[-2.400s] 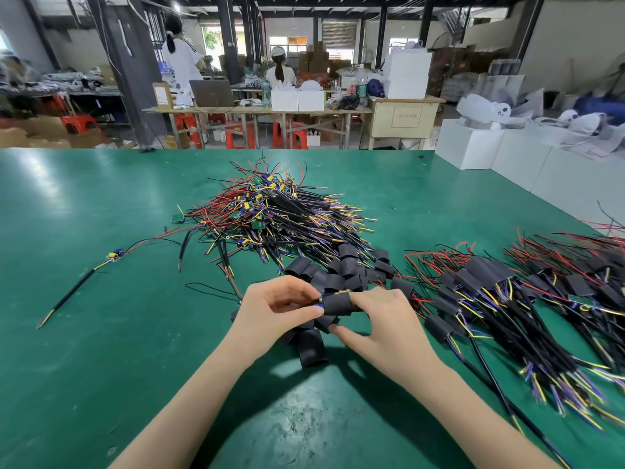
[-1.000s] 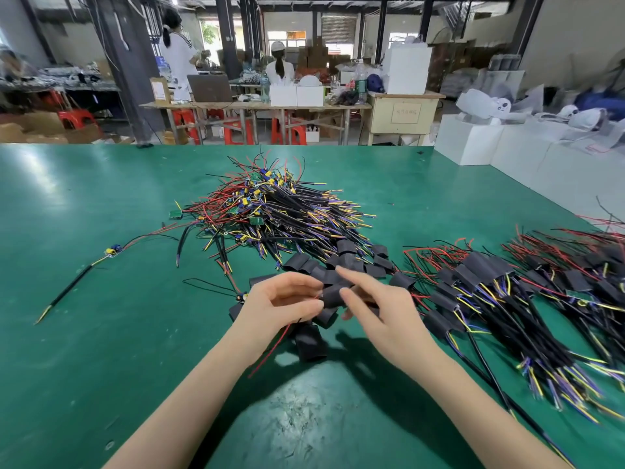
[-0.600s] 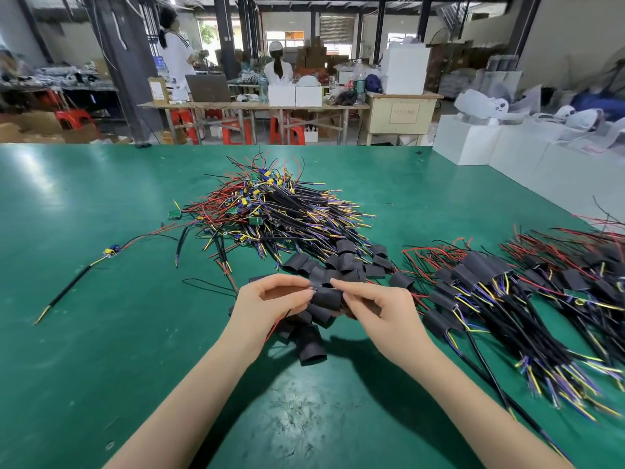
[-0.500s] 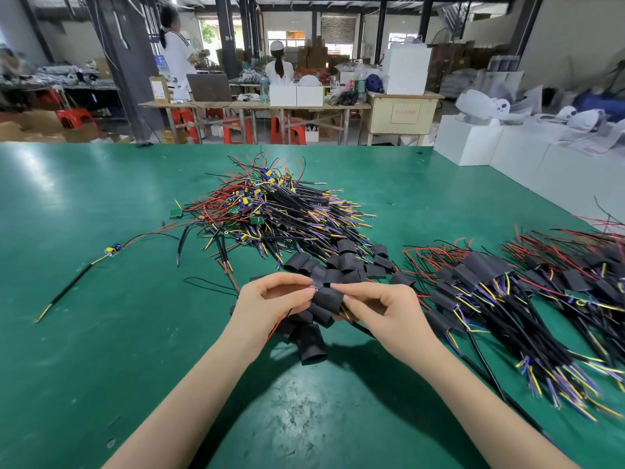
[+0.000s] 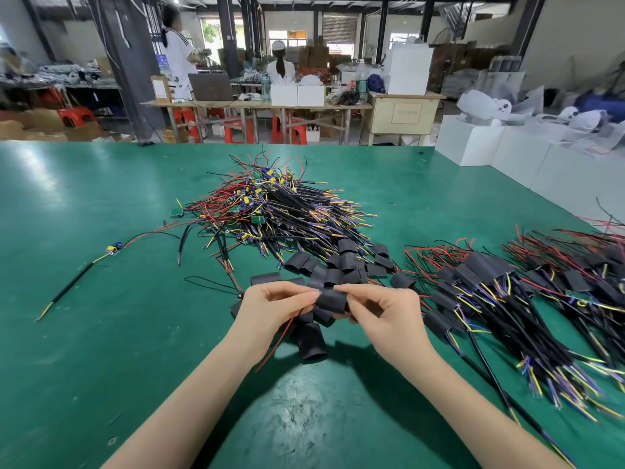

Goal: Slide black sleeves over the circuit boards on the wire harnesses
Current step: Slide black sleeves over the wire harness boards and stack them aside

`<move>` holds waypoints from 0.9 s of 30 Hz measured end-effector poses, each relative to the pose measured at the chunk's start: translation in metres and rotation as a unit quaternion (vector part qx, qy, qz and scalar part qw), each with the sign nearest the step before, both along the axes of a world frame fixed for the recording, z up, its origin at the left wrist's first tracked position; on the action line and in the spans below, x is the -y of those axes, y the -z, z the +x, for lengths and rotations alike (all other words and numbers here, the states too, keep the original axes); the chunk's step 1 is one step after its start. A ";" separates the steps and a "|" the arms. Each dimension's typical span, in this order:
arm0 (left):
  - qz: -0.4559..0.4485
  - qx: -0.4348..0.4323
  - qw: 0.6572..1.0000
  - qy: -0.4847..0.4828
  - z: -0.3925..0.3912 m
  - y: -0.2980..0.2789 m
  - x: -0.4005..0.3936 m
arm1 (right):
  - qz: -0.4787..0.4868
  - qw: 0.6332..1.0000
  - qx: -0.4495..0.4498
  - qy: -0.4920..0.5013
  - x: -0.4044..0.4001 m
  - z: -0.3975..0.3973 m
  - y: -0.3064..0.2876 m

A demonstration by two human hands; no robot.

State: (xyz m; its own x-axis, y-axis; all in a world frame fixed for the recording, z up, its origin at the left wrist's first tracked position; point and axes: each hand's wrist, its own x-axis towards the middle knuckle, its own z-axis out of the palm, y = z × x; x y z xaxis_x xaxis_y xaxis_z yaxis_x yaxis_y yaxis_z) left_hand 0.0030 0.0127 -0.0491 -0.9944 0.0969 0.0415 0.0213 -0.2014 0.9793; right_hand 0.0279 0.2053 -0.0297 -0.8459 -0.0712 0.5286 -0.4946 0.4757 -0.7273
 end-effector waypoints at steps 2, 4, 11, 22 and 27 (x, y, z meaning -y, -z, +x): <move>0.006 0.002 1.000 0.005 0.000 0.000 0.000 | -0.004 1.000 0.014 -0.005 0.001 0.001 0.000; -0.011 -0.004 1.000 0.013 0.000 -0.002 0.002 | -0.009 0.999 0.043 -0.024 0.000 0.001 -0.002; -0.034 -0.064 0.997 -0.016 0.007 -0.011 -0.001 | -0.016 0.998 0.029 -0.053 0.000 0.001 -0.007; -0.058 -0.090 0.994 0.011 0.014 -0.017 -0.008 | 0.015 0.997 -0.055 -0.053 0.004 0.002 -0.005; -0.057 -0.085 0.995 0.015 0.014 -0.018 -0.008 | 0.009 0.997 -0.050 -0.052 0.004 0.002 -0.005</move>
State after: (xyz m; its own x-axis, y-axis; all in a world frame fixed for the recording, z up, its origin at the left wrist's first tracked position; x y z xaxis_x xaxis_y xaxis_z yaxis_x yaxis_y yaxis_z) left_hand 0.0175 0.0208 -0.0311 -0.9705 0.1412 0.1953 0.1837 -0.0914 0.9787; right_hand 0.0298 0.2017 -0.0245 -0.7765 -0.1657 0.6080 -0.6115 0.4311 -0.6635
